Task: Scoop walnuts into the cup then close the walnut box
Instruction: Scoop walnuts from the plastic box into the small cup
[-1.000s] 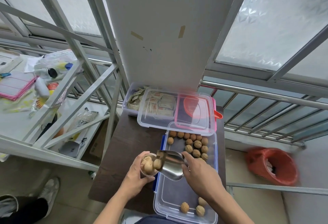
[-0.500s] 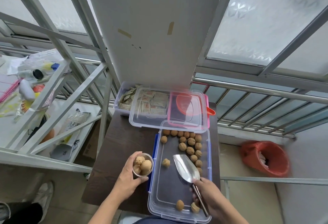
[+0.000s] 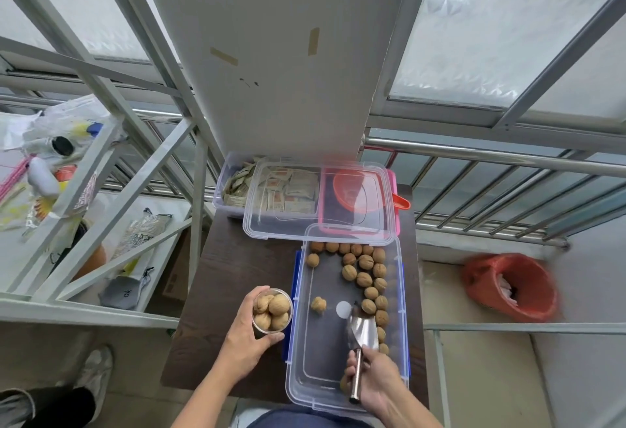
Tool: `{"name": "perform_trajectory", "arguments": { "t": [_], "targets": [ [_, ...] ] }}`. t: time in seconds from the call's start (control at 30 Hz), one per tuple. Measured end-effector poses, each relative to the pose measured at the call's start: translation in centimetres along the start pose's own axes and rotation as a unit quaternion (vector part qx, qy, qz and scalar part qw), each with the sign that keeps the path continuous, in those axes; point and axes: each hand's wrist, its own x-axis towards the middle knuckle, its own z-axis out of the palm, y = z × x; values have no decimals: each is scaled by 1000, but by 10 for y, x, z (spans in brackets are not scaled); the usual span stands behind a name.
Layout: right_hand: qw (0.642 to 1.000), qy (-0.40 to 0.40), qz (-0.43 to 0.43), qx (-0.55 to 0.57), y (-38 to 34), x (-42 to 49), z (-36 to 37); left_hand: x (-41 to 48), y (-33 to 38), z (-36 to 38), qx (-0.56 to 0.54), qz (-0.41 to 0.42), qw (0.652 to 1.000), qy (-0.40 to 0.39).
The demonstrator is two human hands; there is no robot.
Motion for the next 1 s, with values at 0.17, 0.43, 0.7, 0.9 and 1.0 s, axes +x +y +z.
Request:
{"name": "perform_trajectory", "arguments": {
  "t": [0.17, 0.43, 0.7, 0.9, 1.0],
  "targets": [
    [995, 35, -67, -58, -12, 27, 20, 1, 2, -2, 6, 0, 1000, -13],
    [986, 35, -139, -88, -41, 39, 34, 0, 5, -4, 13, -7, 1000, -24],
    [952, -14, -205, -227, -40, 6, 11, 2, 8, -6, 7, -3, 999, -31],
    [863, -26, -280, -420, -45, -41, 7, 2, 8, -5, 1, -8, 999, -33],
    [800, -40, -297, -520, -49, -59, 12, 2, 8, -4, -6, -10, 1000, -29]
  ]
}}
